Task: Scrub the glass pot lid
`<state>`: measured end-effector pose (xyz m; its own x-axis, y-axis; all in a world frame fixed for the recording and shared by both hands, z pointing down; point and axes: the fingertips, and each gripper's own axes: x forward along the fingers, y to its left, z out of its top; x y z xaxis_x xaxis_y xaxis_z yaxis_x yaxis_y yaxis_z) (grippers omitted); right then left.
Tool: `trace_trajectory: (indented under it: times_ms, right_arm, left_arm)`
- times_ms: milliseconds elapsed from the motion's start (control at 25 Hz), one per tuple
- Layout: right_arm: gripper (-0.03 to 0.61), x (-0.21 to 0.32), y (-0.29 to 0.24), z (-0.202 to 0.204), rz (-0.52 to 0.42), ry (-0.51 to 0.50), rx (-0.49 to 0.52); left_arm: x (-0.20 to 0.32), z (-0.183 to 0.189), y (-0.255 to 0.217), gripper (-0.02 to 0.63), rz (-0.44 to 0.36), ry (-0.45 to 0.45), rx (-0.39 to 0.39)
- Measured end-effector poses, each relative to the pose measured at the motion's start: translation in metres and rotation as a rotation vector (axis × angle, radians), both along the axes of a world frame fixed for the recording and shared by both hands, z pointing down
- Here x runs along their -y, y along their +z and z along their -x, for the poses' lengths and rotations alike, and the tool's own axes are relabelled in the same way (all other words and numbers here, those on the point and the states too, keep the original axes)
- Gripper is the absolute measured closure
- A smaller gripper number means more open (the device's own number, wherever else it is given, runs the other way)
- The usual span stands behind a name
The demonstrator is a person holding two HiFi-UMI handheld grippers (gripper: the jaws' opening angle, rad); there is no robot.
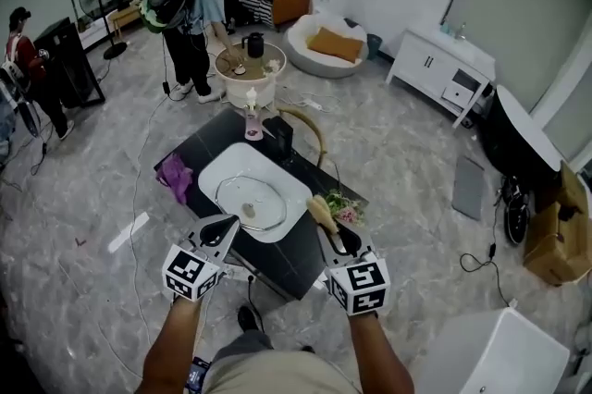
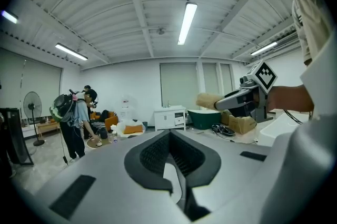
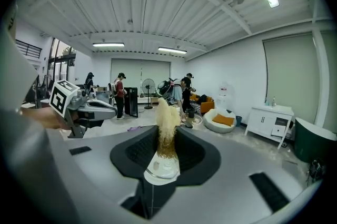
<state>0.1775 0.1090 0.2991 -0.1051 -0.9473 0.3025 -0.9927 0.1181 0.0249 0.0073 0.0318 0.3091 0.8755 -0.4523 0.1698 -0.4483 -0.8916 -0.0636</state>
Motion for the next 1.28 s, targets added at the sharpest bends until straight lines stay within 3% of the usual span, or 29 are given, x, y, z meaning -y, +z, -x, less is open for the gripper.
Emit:
trace_trajectory:
  times_ms: [400, 720, 960, 1280]
  right_arm:
    - [0.471, 0.072, 0.021, 0.036, 0.051, 0.064, -0.015]
    - [0.471, 0.109, 0.030, 0.052, 0.100, 0.065, -0.055]
    - [0.471, 0.147, 0.037, 0.048, 0.114, 0.024, -0.054]
    - [0.471, 0.207, 0.054, 0.046, 0.138, -0.148, -0.041]
  left_arm:
    - [0.087, 0.016, 0.028, 0.600, 0.042, 0.091, 0.001]
    - [0.130, 0.026, 0.044, 0.600, 0.085, 0.100, -0.033]
    - [0.155, 0.034, 0.053, 0.600, 0.101, 0.054, -0.030]
    - [0.182, 0.035, 0.074, 0.600, 0.136, -0.083, 0.017]
